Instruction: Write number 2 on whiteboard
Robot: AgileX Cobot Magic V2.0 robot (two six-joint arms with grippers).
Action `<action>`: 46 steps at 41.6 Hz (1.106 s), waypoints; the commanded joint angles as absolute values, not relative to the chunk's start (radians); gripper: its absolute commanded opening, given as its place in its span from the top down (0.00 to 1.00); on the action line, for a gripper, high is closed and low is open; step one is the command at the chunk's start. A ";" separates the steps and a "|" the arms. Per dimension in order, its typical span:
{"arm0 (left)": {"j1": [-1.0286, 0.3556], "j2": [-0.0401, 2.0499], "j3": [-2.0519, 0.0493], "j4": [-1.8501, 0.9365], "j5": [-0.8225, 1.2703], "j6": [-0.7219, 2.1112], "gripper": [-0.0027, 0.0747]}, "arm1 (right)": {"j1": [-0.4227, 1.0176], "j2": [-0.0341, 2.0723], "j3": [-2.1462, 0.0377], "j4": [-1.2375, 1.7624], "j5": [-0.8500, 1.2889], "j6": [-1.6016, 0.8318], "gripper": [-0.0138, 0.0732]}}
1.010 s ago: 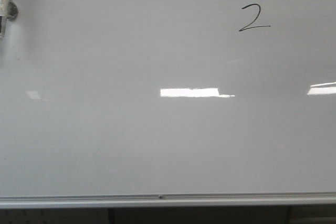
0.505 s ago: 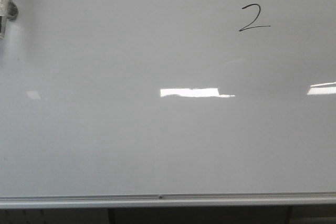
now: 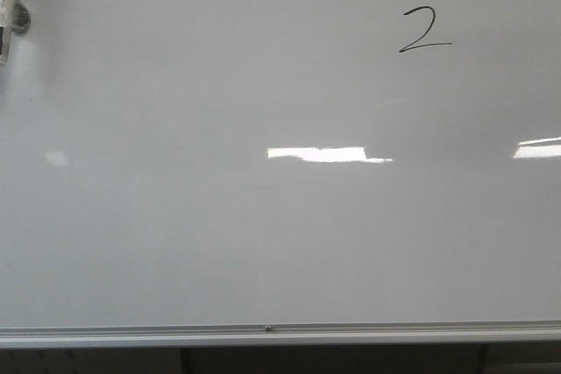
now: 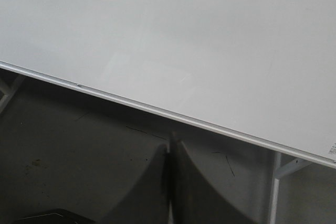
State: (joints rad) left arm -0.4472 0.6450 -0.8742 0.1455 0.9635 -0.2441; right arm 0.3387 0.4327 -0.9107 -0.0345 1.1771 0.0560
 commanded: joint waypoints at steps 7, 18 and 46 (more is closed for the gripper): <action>-0.273 0.500 -0.719 0.111 0.749 -0.243 0.99 | 0.334 0.442 -0.929 -0.052 1.117 0.050 0.92; -0.078 0.266 -0.403 -0.041 0.428 -0.084 0.99 | 0.334 0.442 -0.929 -0.052 1.117 0.050 0.92; -0.016 -0.034 0.019 -0.045 -0.028 -0.006 0.99 | 0.334 0.442 -0.929 -0.052 1.117 0.050 0.92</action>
State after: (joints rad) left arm -0.0159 -0.0038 0.0038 -0.0345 0.1193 -0.0135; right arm 0.3387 0.4327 -0.9107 -0.0345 1.1771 0.0560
